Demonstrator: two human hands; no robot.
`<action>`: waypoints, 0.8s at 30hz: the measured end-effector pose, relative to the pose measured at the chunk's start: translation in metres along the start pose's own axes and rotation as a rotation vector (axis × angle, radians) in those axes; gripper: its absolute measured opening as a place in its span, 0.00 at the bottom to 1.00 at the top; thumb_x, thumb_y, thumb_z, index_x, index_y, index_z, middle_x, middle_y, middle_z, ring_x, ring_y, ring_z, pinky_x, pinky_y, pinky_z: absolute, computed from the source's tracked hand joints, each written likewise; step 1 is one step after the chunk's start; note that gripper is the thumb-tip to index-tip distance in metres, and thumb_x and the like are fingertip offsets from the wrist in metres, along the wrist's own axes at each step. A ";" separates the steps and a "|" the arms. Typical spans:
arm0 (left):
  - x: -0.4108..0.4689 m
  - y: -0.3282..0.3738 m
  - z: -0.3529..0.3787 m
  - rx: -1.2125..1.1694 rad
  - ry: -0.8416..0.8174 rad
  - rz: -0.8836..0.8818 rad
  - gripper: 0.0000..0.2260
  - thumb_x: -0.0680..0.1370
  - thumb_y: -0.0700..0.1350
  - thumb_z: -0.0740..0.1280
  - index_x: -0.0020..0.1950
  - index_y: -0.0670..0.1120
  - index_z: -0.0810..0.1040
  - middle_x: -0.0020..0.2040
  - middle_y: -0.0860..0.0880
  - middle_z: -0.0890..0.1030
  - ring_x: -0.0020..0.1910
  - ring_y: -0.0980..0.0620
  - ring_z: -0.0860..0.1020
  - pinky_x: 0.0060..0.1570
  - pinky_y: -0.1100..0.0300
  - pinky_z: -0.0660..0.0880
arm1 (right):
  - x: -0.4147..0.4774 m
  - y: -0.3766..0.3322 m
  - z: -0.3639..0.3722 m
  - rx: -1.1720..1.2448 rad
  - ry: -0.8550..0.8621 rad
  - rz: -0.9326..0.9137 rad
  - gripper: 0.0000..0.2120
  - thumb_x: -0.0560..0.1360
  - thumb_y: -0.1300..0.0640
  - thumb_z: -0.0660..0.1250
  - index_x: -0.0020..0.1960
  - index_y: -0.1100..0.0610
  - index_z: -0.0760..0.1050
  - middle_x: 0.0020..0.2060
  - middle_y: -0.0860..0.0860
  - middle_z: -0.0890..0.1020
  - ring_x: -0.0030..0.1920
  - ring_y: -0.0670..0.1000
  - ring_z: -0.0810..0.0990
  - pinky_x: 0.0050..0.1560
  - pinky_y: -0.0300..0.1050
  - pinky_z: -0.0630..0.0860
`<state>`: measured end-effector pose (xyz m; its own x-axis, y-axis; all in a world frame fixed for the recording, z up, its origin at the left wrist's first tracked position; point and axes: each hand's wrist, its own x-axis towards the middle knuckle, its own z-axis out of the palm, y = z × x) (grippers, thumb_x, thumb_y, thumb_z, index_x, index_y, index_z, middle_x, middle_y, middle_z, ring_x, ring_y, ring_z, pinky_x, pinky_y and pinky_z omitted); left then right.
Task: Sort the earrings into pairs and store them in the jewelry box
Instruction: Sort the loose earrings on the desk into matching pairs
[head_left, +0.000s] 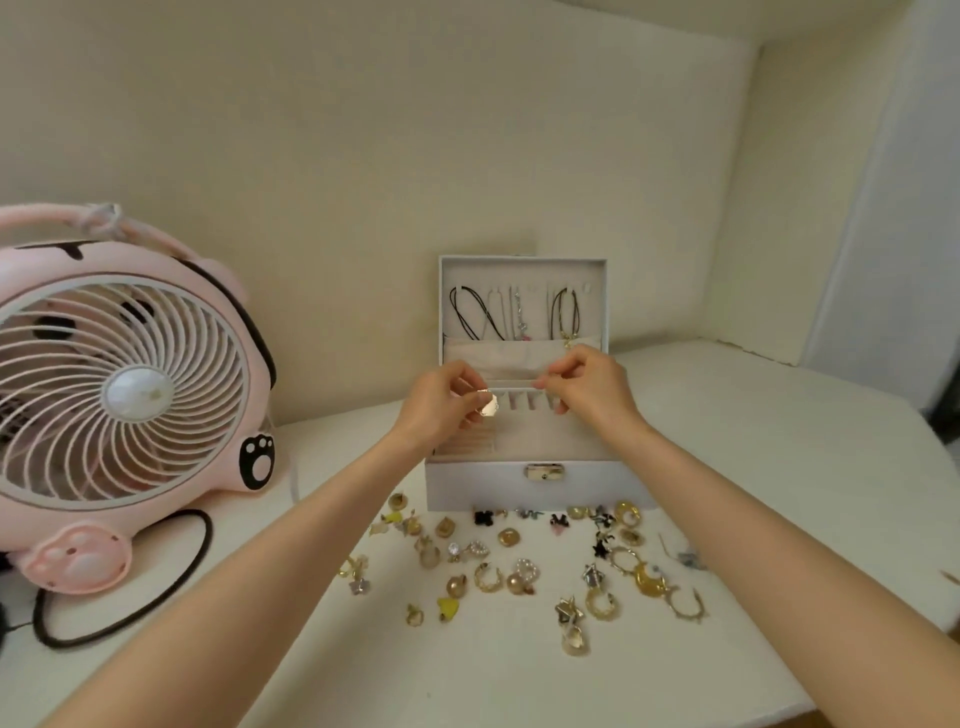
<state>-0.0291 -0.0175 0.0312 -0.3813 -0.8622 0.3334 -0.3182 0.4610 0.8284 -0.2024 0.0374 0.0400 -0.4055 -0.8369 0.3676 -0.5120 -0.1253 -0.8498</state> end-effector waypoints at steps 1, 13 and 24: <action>0.007 -0.003 0.004 0.046 0.004 -0.003 0.04 0.75 0.40 0.68 0.47 0.40 0.77 0.38 0.47 0.80 0.34 0.53 0.79 0.37 0.60 0.75 | 0.007 0.002 -0.001 -0.017 0.007 0.021 0.11 0.68 0.63 0.73 0.36 0.55 0.71 0.35 0.51 0.80 0.25 0.44 0.75 0.34 0.40 0.75; 0.058 -0.027 0.029 0.256 0.096 0.033 0.02 0.75 0.41 0.67 0.46 0.43 0.76 0.40 0.43 0.81 0.40 0.46 0.79 0.45 0.55 0.75 | 0.050 0.029 0.009 0.159 -0.214 0.209 0.10 0.67 0.67 0.74 0.47 0.61 0.79 0.32 0.56 0.81 0.29 0.51 0.81 0.36 0.41 0.81; 0.059 -0.030 0.026 0.078 0.188 0.002 0.05 0.74 0.37 0.67 0.50 0.40 0.77 0.39 0.49 0.76 0.37 0.53 0.75 0.32 0.73 0.72 | 0.063 0.022 0.035 -0.058 -0.158 0.124 0.07 0.69 0.69 0.72 0.46 0.63 0.79 0.34 0.57 0.82 0.24 0.45 0.77 0.23 0.33 0.71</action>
<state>-0.0650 -0.0769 0.0144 -0.2151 -0.8821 0.4190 -0.3871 0.4709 0.7927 -0.2129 -0.0366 0.0308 -0.3466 -0.9179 0.1934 -0.5100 0.0113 -0.8601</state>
